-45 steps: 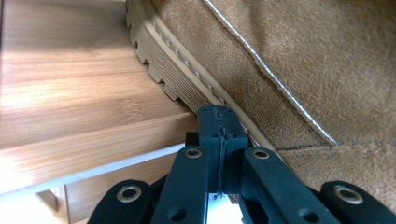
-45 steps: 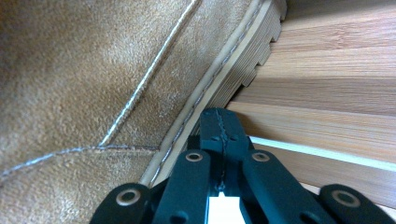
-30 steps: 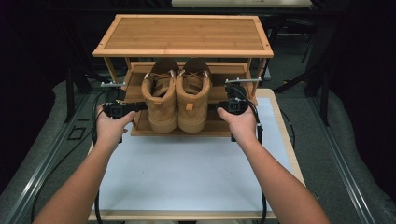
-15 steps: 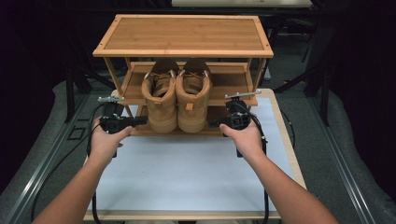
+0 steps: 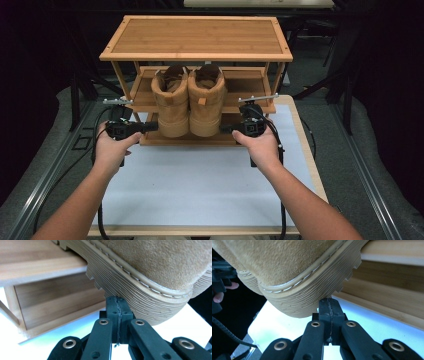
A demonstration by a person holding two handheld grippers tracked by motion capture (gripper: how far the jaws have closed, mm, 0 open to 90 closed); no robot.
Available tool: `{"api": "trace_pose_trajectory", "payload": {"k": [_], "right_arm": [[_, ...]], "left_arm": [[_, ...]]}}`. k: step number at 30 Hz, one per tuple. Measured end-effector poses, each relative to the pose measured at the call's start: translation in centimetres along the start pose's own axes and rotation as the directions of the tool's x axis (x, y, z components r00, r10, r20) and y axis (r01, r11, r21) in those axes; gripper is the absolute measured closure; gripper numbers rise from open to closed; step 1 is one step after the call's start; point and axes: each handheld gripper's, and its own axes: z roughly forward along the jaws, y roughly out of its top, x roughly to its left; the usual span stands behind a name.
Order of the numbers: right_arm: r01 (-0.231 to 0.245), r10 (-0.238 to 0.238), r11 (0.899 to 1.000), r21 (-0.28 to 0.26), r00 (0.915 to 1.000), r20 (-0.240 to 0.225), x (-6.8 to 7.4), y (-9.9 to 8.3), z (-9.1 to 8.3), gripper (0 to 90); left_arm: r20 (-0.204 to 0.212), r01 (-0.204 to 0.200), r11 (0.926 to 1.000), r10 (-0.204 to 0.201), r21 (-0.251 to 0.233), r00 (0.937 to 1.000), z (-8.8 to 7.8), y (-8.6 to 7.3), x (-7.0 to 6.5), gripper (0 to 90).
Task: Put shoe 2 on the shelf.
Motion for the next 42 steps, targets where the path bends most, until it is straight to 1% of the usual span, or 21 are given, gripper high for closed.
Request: {"api": "trace_pose_trajectory", "payload": {"k": [3, 5, 6, 7, 11, 12, 15, 17, 18, 20, 22, 24, 27, 28, 30, 31, 35, 36, 38, 40, 42], "right_arm": [[-0.002, 0.002, 1.0, -0.032, 0.9999, -0.014, 0.2, 0.2, -0.4, 90.0], [0.0, -0.001, 0.999, -0.045, 0.9999, -0.014, 0.4, 0.4, -0.5, 90.0], [0.005, -0.005, 0.999, -0.046, 1.0, -0.003, 0.5, 0.5, -0.3, 90.0], [0.015, -0.015, 0.999, -0.045, 0.9998, 0.01, 0.6, 0.6, -0.2, 90.0], [0.012, -0.01, 0.999, -0.048, 0.999, 0.044, 0.7, 1.0, 0.5, 90.0], [0.011, -0.009, 0.999, -0.049, 0.9993, 0.037, 0.6, 1.1, 0.6, 90.0], [0.003, -0.001, 0.999, -0.053, 0.9992, 0.041, 0.3, 1.3, 0.8, 90.0], [-0.006, 0.009, 0.997, -0.071, 0.9991, 0.042, 0.0, 1.5, 0.9, 90.0], [-0.012, 0.016, 0.997, -0.074, 0.9983, 0.056, -0.2, 1.7, 0.9, 90.0], [-0.026, 0.031, 0.996, -0.08, 0.9978, 0.059, -0.6, 1.9, 0.8, 90.0], [-0.052, 0.057, 0.995, -0.089, 0.9966, 0.059, -1.3, 2.2, 0.9, 90.0], [-0.072, 0.078, 0.993, -0.096, 0.9949, 0.063, -1.7, 2.5, 0.9, 90.0], [-0.081, 0.091, 0.989, -0.12, 0.9923, 0.084, -2.0, 2.9, 1.2, 90.0], [-0.077, 0.088, 0.99, -0.114, 0.9918, 0.093, -2.2, 3.1, 1.2, 90.0], [-0.099, 0.11, 0.988, -0.122, 0.9895, 0.094, -2.6, 3.3, 1.3, 90.0], [-0.096, 0.108, 0.987, -0.126, 0.9901, 0.09, -2.7, 3.3, 1.4, 90.0], [-0.067, 0.081, 0.993, -0.101, 0.988, 0.132, -2.5, 3.4, 1.6, 90.0], [-0.052, 0.066, 0.993, -0.105, 0.9888, 0.134, -2.4, 3.3, 1.6, 90.0], [-0.049, 0.062, 0.993, -0.106, 0.9894, 0.131, -2.5, 3.3, 1.5, 90.0], [-0.047, 0.06, 0.994, -0.098, 0.9896, 0.131, -2.5, 3.2, 1.1, 90.0], [-0.035, 0.047, 0.995, -0.094, 0.9904, 0.13, -2.4, 3.0, 0.7, 90.0]], "left_arm": [[0.005, 0.014, 0.9995, -0.014, -0.027, 0.9999, -0.3, 0.5, 0.0, 90.0], [-0.014, 0.021, 0.9992, -0.021, -0.033, 0.9997, -0.1, 0.8, 0.1, 90.0], [-0.023, 0.021, 0.9991, -0.022, -0.037, 0.9995, 0.0, 0.9, 0.2, 90.0], [-0.035, 0.032, 0.9984, -0.034, -0.046, 0.9988, 0.3, 1.1, 0.4, 90.0], [-0.04, 0.054, 0.9973, -0.056, -0.051, 0.9976, 1.1, 1.4, 1.0, 90.0], [-0.042, 0.056, 0.9971, -0.058, -0.05, 0.9974, 1.2, 1.5, 1.1, 90.0], [-0.037, 0.07, 0.9957, -0.073, -0.06, 0.9966, 1.6, 1.8, 1.2, 90.0], [-0.03, 0.083, 0.9943, -0.085, -0.067, 0.9959, 2.0, 2.0, 1.2, 90.0], [-0.03, 0.082, 0.9944, -0.085, -0.067, 0.996, 2.2, 2.0, 1.1, 90.0], [-0.027, 0.083, 0.9948, -0.085, -0.059, 0.996, 2.6, 2.2, 0.9, 90.0], [-0.047, 0.072, 0.9958, -0.075, -0.057, 0.9961, 3.0, 2.5, 0.6, 90.0], [-0.047, 0.087, 0.9942, -0.09, -0.063, 0.9948, 3.4, 2.8, 0.6, 90.0], [-0.061, 0.086, 0.9944, -0.09, -0.062, 0.9941, 4.0, 3.1, 0.4, 90.0], [-0.055, 0.09, 0.9941, -0.094, -0.061, 0.9941, 4.1, 3.2, 0.4, 90.0], [-0.056, 0.096, 0.9935, -0.099, -0.061, 0.9935, 4.4, 3.4, 0.4, 90.0], [-0.055, 0.098, 0.9932, -0.102, -0.063, 0.9933, 4.4, 3.4, 0.5, 90.0], [-0.055, 0.089, 0.9941, -0.092, -0.063, 0.9942, 4.4, 3.4, 0.6, 90.0], [-0.055, 0.091, 0.9939, -0.094, -0.062, 0.994, 4.4, 3.4, 0.6, 90.0], [-0.074, 0.075, 0.9958, -0.079, -0.051, 0.9941, 4.3, 3.4, 0.4, 90.0], [-0.062, 0.07, 0.9963, -0.073, -0.049, 0.9954, 4.1, 3.3, 0.4, 90.0], [-0.067, 0.059, 0.9973, -0.062, -0.044, 0.9958, 3.8, 3.1, 0.4, 90.0]]}}
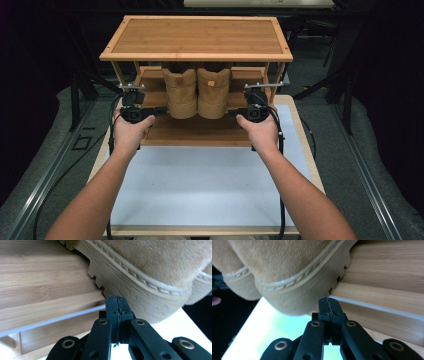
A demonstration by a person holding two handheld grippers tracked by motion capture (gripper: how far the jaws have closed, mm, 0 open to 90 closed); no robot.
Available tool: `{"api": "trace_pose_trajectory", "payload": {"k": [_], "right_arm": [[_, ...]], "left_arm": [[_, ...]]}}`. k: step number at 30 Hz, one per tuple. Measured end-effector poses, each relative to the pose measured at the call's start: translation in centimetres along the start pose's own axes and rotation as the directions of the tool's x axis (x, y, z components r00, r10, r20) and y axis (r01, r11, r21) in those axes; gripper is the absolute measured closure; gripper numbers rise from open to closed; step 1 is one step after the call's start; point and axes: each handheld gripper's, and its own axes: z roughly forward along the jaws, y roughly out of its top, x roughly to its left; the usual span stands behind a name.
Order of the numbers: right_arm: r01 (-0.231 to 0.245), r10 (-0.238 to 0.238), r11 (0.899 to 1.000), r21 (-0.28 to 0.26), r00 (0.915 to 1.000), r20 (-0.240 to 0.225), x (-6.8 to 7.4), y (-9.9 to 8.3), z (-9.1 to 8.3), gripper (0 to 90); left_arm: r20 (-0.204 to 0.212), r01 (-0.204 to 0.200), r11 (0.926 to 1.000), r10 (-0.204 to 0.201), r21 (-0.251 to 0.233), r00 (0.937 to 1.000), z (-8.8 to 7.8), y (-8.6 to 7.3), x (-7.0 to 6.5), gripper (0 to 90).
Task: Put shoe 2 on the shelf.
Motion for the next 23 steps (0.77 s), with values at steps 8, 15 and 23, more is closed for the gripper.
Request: {"api": "trace_pose_trajectory", "payload": {"k": [8, 15, 23], "right_arm": [[0.036, -0.037, 0.999, 0.009, 0.9988, 0.034, -1.1, -1.3, -2.4, 90.0], [0.061, -0.064, 0.997, 0.049, 0.9956, 0.068, -2.8, -3.9, -3.9, 90.0], [0.067, -0.074, 0.996, 0.058, 0.9896, 0.123, -5.5, -9.2, -3.7, 89.9]], "left_arm": [[-0.017, -0.058, 0.9982, 0.059, 0.011, 0.9981, -2.8, -2.0, 1.0, 88.8], [-0.028, -0.051, 0.998, 0.053, 0.038, 0.9982, -4.6, -6.2, 3.4, 87.4], [-0.106, -0.082, 0.9948, 0.088, 0.06, 0.9904, -5.0, -11.7, 5.7, 73.6]]}}
